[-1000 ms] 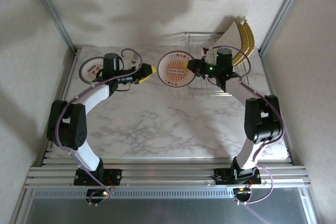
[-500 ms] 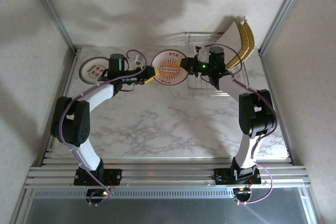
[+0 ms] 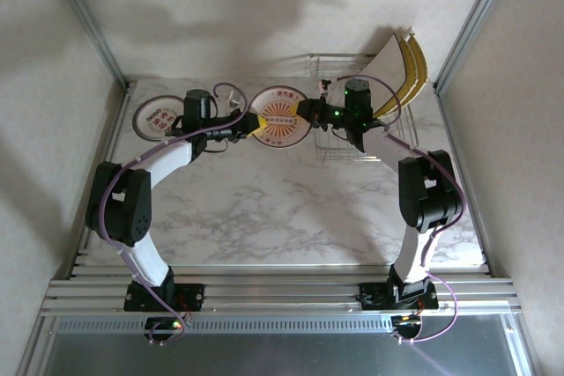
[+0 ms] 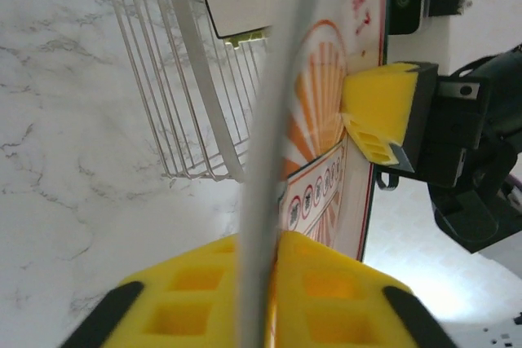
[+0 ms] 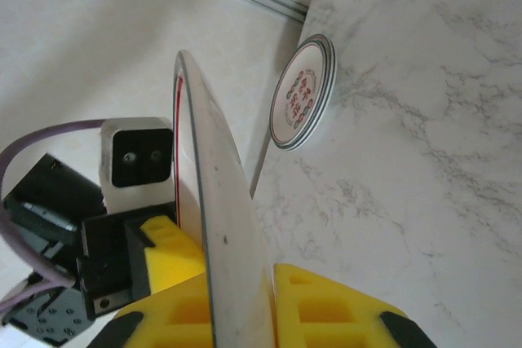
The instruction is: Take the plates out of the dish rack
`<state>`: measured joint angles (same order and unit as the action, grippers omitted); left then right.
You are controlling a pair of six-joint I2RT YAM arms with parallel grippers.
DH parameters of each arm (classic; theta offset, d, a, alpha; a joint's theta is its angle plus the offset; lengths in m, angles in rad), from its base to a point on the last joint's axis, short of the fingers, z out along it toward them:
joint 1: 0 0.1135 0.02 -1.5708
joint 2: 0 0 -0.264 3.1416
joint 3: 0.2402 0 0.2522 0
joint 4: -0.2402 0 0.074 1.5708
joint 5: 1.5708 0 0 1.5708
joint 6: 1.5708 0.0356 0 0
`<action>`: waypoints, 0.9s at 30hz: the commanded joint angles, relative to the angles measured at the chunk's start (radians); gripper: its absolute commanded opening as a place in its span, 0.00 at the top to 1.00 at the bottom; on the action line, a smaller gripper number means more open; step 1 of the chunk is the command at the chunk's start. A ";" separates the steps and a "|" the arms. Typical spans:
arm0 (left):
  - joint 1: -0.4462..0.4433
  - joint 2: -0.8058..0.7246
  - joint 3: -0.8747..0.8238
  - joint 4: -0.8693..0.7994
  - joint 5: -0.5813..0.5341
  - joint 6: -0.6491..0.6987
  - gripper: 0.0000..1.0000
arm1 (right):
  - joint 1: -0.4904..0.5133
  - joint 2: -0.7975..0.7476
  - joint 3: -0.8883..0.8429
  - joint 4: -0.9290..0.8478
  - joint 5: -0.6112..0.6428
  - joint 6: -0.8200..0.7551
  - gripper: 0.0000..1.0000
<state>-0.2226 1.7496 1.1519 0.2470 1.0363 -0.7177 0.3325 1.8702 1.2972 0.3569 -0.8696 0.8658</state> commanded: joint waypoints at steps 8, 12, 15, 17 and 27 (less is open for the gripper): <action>-0.013 -0.036 0.004 0.030 -0.022 0.040 1.00 | 0.024 -0.062 0.032 -0.091 -0.012 -0.064 0.30; -0.009 -0.053 -0.004 0.035 -0.039 0.035 1.00 | 0.022 -0.102 0.079 -0.272 0.053 -0.177 0.03; 0.002 -0.069 -0.015 0.046 -0.049 0.026 1.00 | 0.009 -0.137 0.152 -0.452 0.117 -0.282 0.01; 0.014 -0.085 -0.026 0.056 -0.054 0.018 1.00 | -0.007 -0.159 0.207 -0.590 0.185 -0.354 0.01; 0.208 -0.238 -0.194 0.156 -0.197 -0.055 1.00 | -0.060 -0.211 0.492 -1.246 0.736 -0.648 0.01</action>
<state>-0.0837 1.5845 1.0058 0.2878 0.8955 -0.7288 0.2749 1.6852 1.7458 -0.5999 -0.3759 0.3531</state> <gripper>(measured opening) 0.082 0.990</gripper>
